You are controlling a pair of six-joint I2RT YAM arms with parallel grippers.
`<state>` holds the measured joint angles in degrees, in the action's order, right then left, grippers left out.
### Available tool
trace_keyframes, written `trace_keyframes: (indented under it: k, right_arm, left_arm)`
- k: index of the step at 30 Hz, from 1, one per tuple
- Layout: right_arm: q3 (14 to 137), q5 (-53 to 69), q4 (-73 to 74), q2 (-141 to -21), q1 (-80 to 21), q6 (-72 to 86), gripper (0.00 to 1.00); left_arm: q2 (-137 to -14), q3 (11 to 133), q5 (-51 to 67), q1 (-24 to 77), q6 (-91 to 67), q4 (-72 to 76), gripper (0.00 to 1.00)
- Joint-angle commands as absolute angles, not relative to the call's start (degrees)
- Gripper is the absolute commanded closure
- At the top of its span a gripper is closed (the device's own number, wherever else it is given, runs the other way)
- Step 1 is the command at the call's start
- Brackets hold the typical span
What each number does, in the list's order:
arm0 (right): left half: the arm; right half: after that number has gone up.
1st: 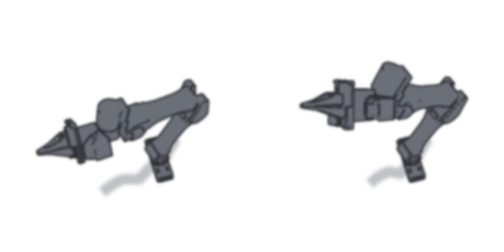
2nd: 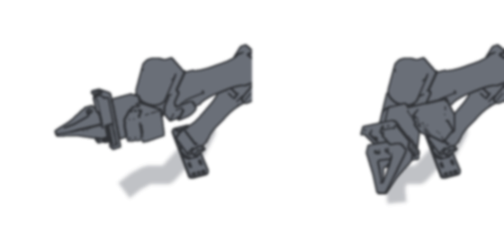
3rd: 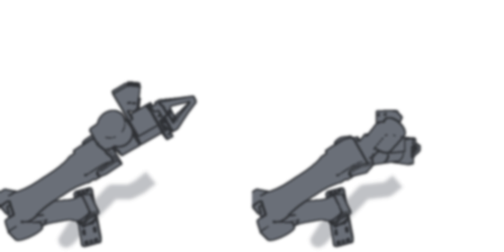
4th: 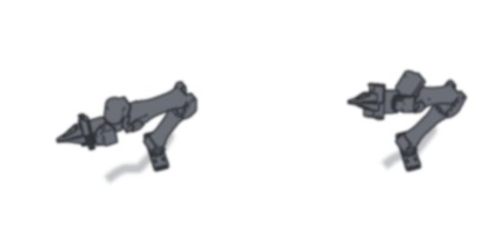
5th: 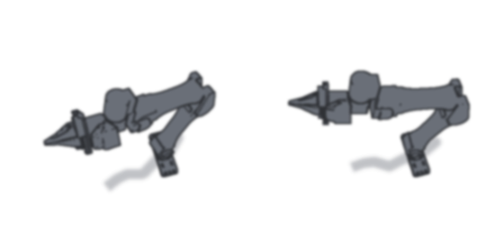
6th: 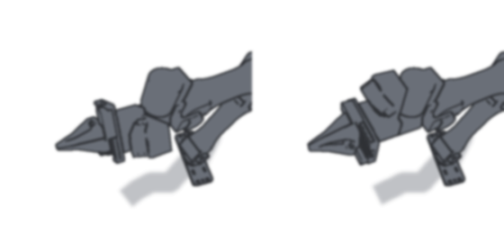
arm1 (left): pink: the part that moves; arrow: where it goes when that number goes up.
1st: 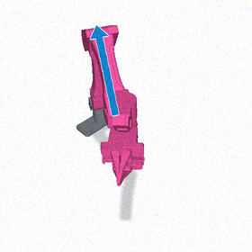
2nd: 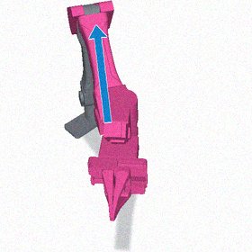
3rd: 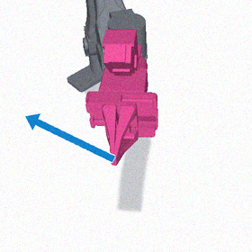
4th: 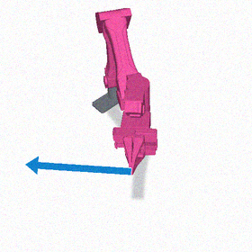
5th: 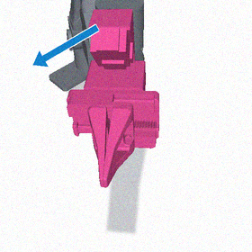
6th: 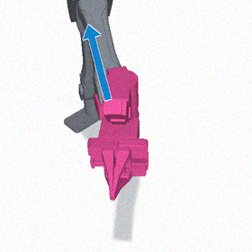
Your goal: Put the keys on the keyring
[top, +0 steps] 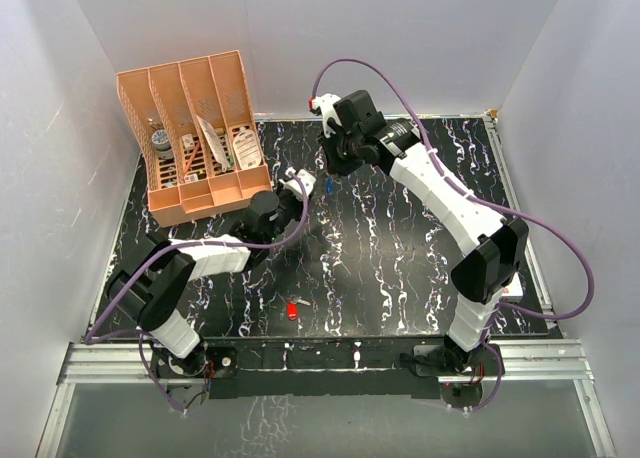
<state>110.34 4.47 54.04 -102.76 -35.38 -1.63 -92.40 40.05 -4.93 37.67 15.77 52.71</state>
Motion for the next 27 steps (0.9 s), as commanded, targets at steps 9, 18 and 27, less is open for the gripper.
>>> trace_keyframes:
  k: [9, 18, 27]
  right_arm:
    - [117.0, 5.8, 54.7, -104.6, -34.8, -1.3, 1.0]
    - [117.8, 7.0, 54.9, -105.5, -34.9, -0.3, 1.0]
    - [118.2, 8.8, 54.9, -106.0, -34.9, 0.4, 1.0]
  left_arm:
    - [-82.7, 37.0, 4.2, 37.5, 3.7, 57.7, 0.66]
    - [-85.1, 37.3, 10.5, 37.4, 0.5, 61.5, 0.61]
    - [-89.9, 39.5, 11.9, 37.4, -1.5, 66.1, 0.56]
